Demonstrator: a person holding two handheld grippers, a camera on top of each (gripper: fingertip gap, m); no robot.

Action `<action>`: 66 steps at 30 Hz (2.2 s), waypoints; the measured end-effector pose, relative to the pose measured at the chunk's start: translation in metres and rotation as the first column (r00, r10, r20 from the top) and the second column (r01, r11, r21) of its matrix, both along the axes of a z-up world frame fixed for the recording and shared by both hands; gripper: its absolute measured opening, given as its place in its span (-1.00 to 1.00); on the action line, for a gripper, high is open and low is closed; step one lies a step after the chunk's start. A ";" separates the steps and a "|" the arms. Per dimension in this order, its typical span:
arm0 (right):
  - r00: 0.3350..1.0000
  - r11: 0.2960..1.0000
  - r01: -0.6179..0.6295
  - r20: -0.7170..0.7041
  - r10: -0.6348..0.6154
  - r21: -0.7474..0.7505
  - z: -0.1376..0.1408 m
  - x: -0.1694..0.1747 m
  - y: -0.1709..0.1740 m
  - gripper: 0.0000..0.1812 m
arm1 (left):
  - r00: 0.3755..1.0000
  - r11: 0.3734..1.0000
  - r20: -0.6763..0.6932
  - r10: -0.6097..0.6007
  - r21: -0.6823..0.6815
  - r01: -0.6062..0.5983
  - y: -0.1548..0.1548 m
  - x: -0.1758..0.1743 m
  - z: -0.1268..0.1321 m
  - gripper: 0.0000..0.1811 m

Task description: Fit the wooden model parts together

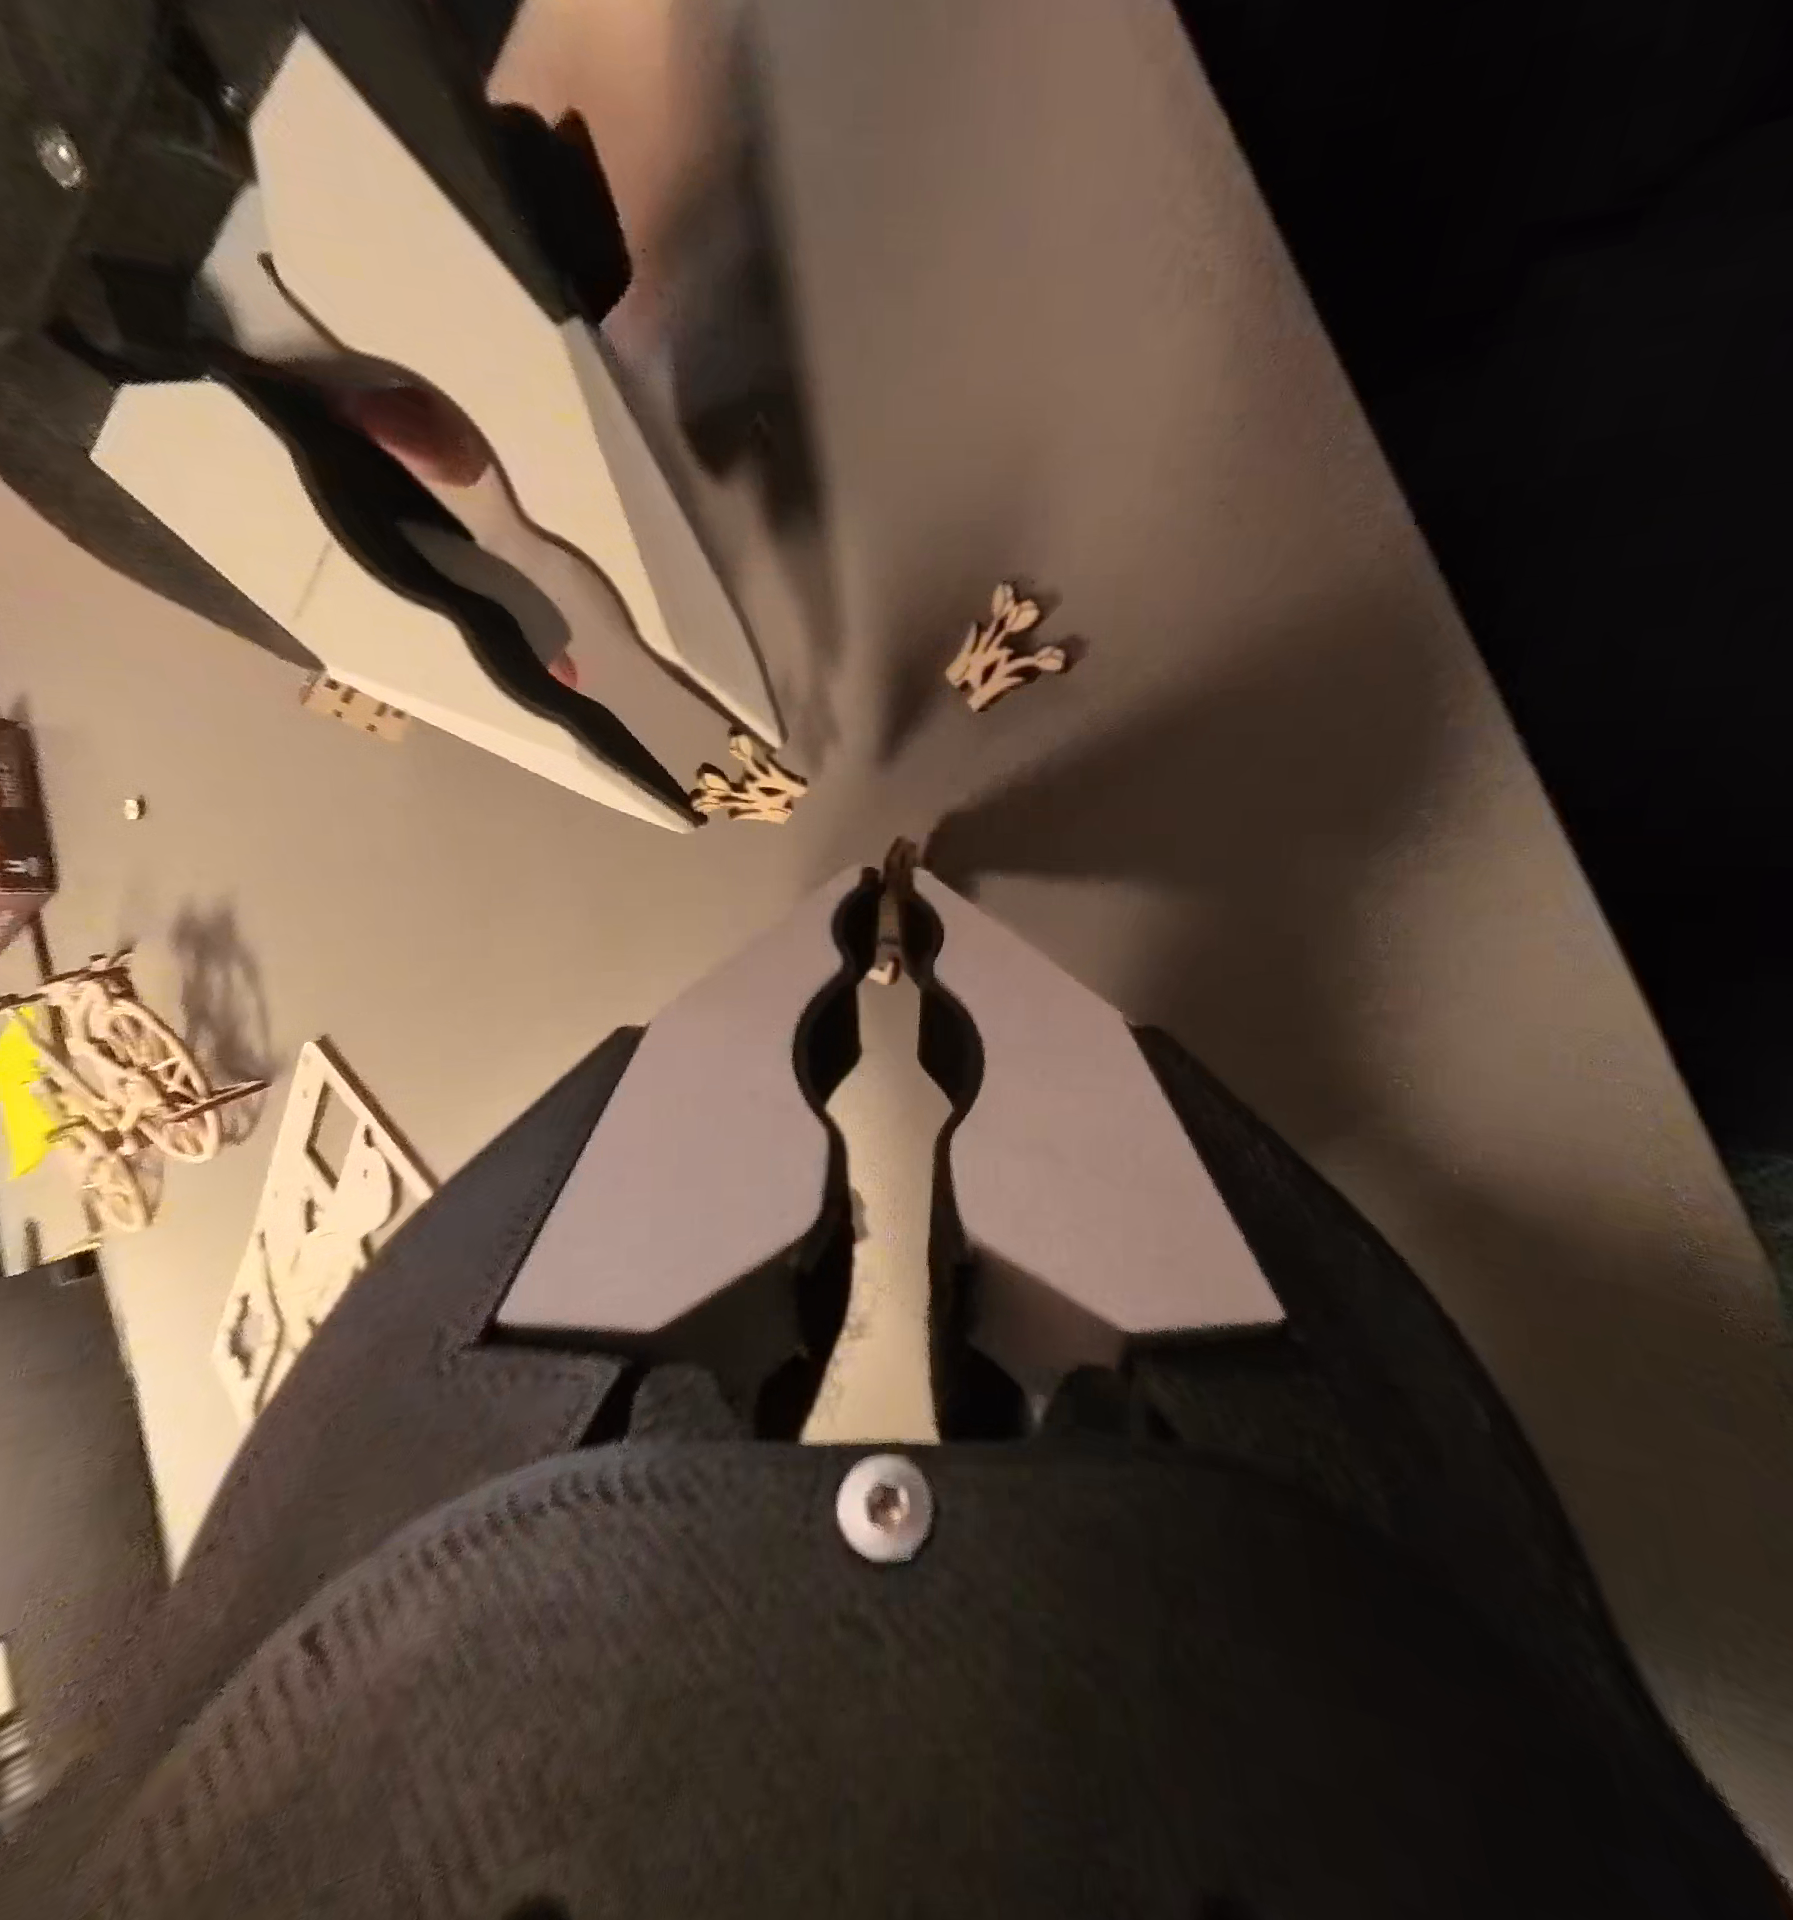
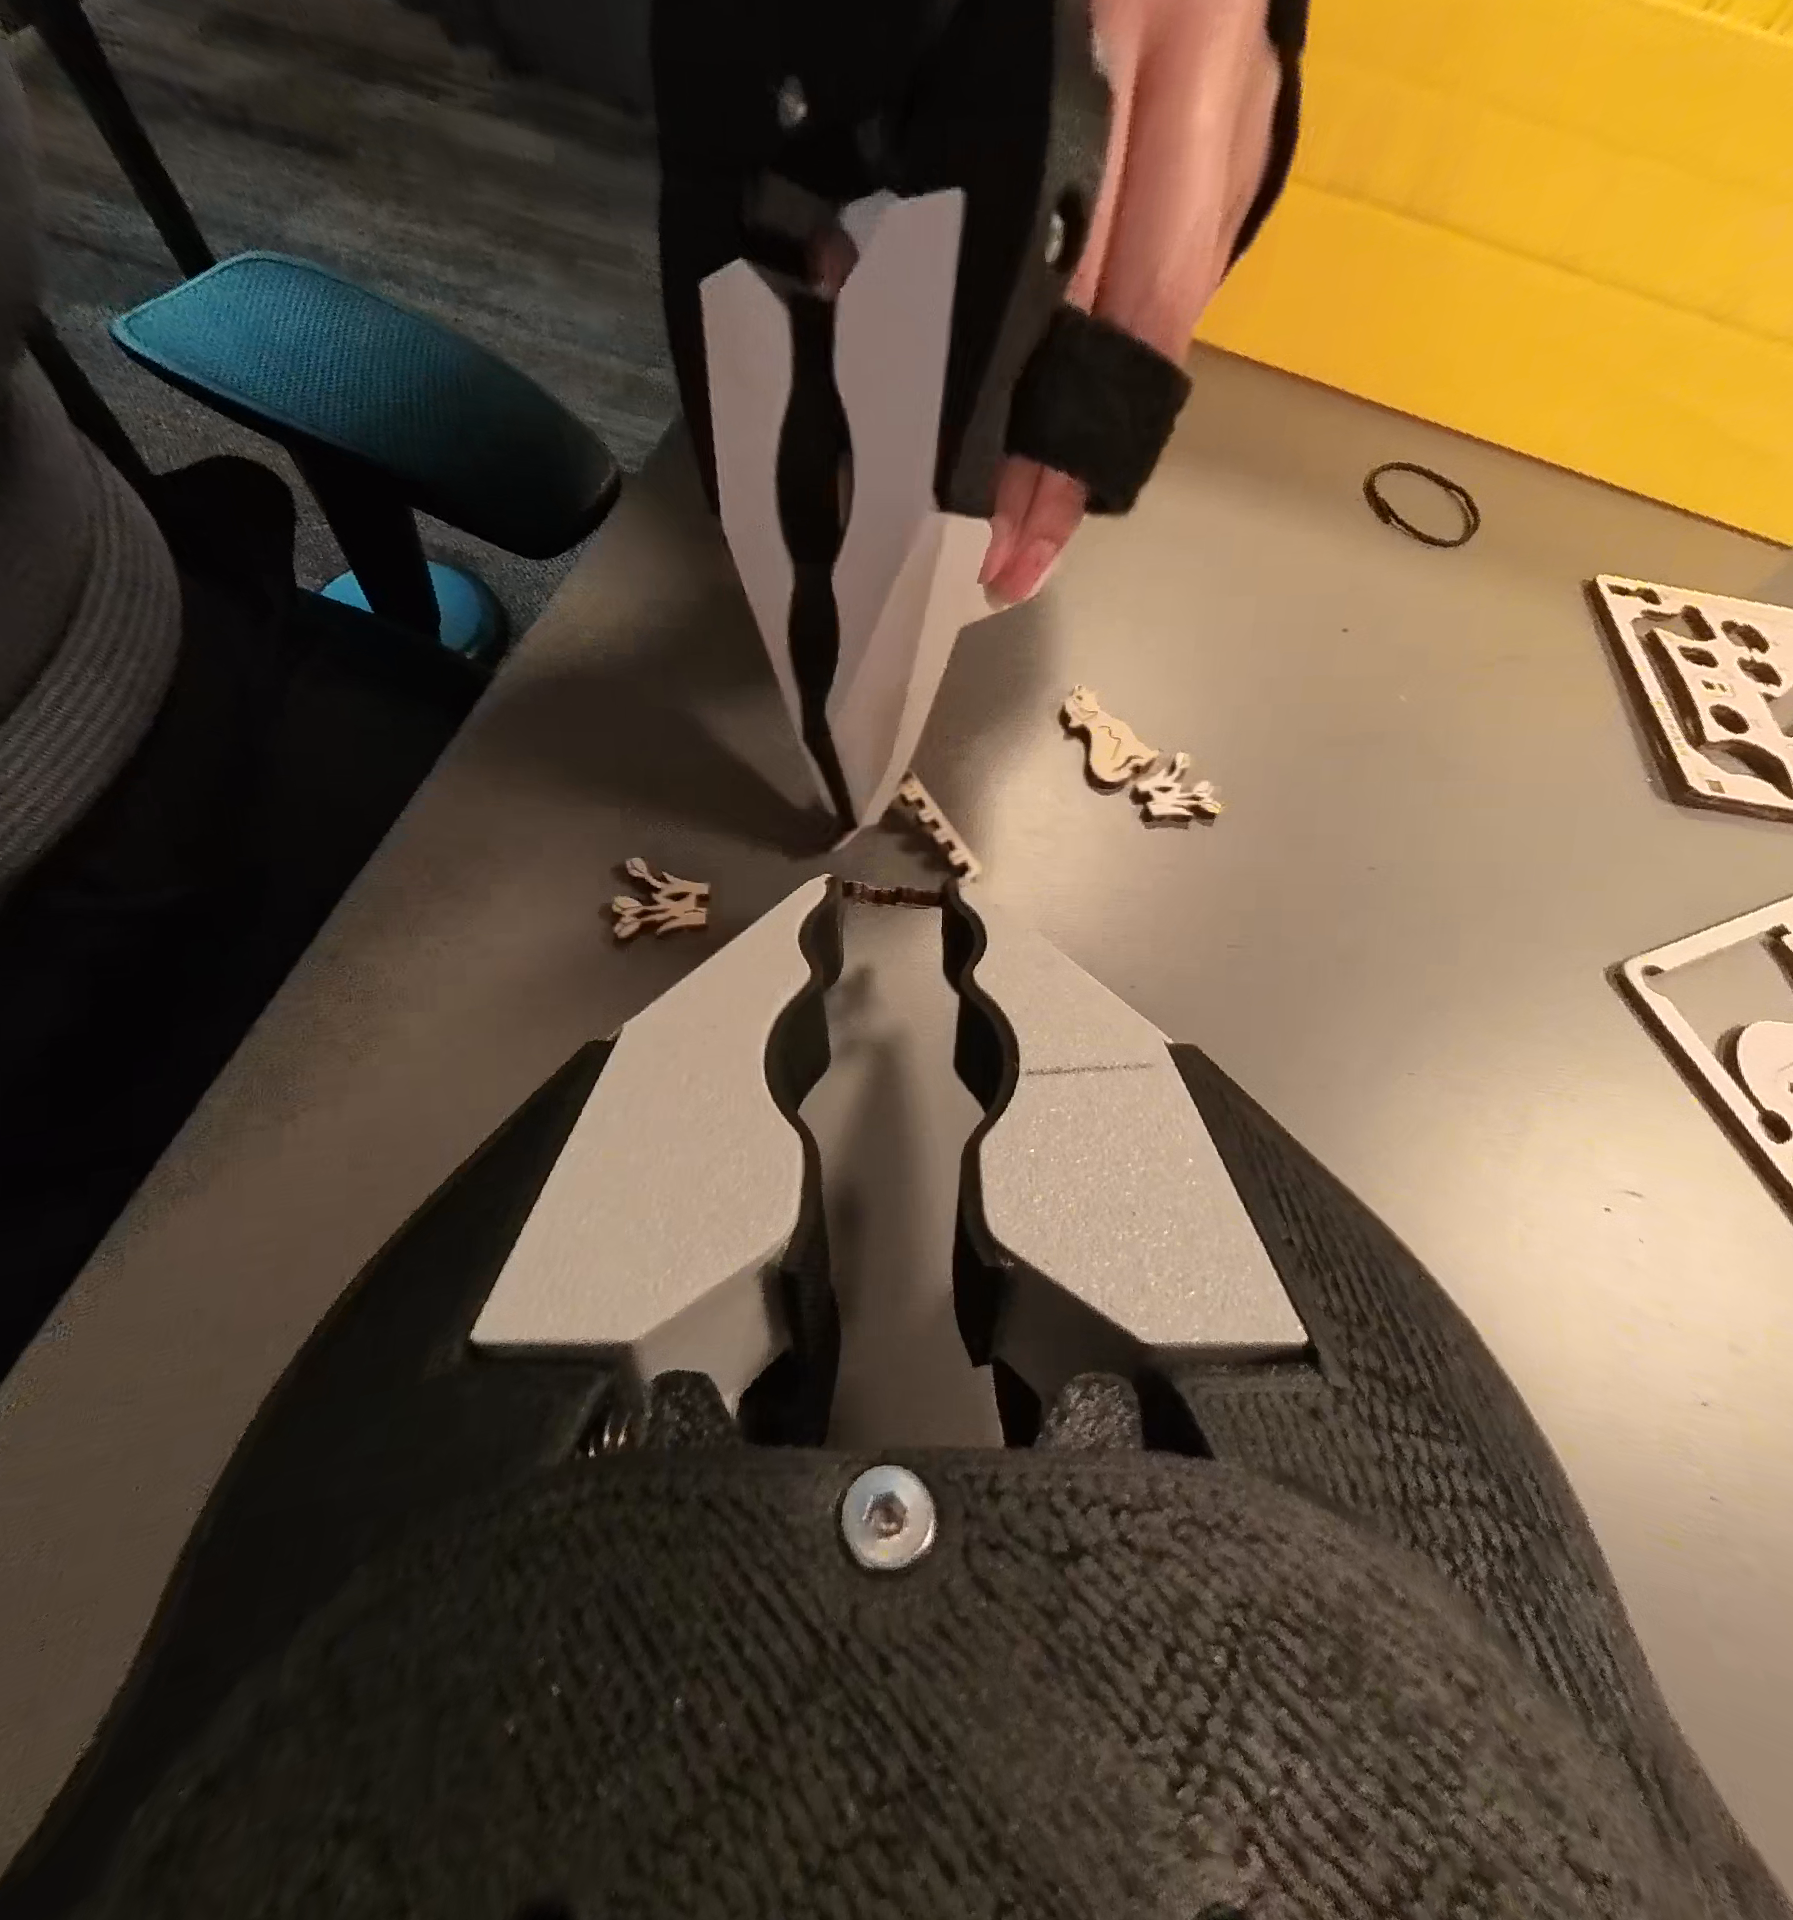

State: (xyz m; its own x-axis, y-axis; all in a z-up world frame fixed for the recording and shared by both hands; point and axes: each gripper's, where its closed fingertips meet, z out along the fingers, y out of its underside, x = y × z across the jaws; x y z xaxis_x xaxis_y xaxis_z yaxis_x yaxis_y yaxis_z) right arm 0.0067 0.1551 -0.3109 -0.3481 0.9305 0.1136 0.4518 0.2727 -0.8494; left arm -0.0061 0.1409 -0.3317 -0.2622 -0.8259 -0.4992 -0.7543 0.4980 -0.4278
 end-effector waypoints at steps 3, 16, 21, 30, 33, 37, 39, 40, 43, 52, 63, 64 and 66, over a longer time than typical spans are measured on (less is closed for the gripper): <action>1.000 1.000 -0.011 0.004 0.011 0.013 0.000 0.000 0.004 -0.81 | 0.999 0.993 0.040 0.036 -0.115 -0.031 0.004 0.000 0.001 -1.00; 0.990 0.997 0.079 0.122 -0.076 -0.022 -0.014 0.012 0.027 -0.81 | 0.767 0.822 0.325 0.553 -0.364 -0.439 0.051 -0.033 0.028 -0.78; 0.980 0.997 0.078 0.185 -0.071 -0.028 -0.024 0.019 0.025 -0.81 | 0.711 0.732 0.238 0.662 -0.408 -0.545 0.040 -0.055 0.012 -0.67; 0.989 0.991 0.128 0.078 -0.125 -0.035 -0.002 0.020 0.032 -0.48 | 0.599 0.670 0.301 0.742 -0.338 -0.660 0.039 -0.046 0.020 -0.66; 0.991 0.989 0.130 0.034 -0.128 -0.072 0.006 0.014 0.030 -0.48 | 0.549 0.618 0.283 0.786 -0.377 -0.690 0.060 -0.049 0.022 -0.70; 0.991 0.988 0.129 0.032 -0.127 -0.081 0.005 0.004 0.027 -0.48 | 0.572 0.574 0.160 0.805 -0.456 -0.680 0.077 -0.045 0.013 -0.68; 0.990 0.987 0.140 0.039 -0.138 -0.076 0.003 0.000 0.028 -0.49 | 0.602 0.569 0.071 0.795 -0.431 -0.700 0.080 -0.046 0.002 -0.68; 0.989 0.986 0.148 0.040 -0.145 -0.079 0.002 -0.001 0.029 -0.49 | 0.617 0.574 0.040 0.786 -0.417 -0.704 0.080 -0.046 -0.001 -0.69; 0.982 0.975 0.187 0.034 -0.184 -0.116 0.004 -0.004 0.035 -0.50 | 0.640 0.583 0.003 0.769 -0.415 -0.699 0.078 -0.045 -0.002 -0.71; 0.957 0.895 0.244 -0.057 -0.284 -0.374 0.030 -0.010 0.051 -0.61 | 0.690 0.625 -0.043 0.723 -0.387 -0.678 0.067 -0.042 -0.007 -0.89; 0.947 0.499 -0.017 -0.173 -0.269 -0.867 0.081 0.003 0.053 -0.68 | 0.738 0.949 0.605 0.298 -0.109 -0.295 0.043 0.018 0.090 -0.90; 0.953 0.441 -0.071 -0.191 -0.234 -0.895 0.086 0.005 0.048 -0.68 | 0.722 0.959 0.638 0.267 -0.102 -0.264 0.038 0.022 0.097 -0.90; 0.962 0.367 -0.147 -0.219 -0.163 -0.919 0.093 0.009 0.037 -0.71 | 0.691 0.974 0.689 0.218 -0.109 -0.199 0.028 0.029 0.109 -0.90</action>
State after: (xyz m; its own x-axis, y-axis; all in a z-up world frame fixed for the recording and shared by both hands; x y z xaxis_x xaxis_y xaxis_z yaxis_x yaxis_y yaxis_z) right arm 0.0154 0.1920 -0.2181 -0.4453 0.5024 -0.7412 0.1993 -0.7514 -0.6290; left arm 0.0226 0.1692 -0.2223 0.3300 -0.8306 -0.4485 -0.3234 0.3469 -0.8804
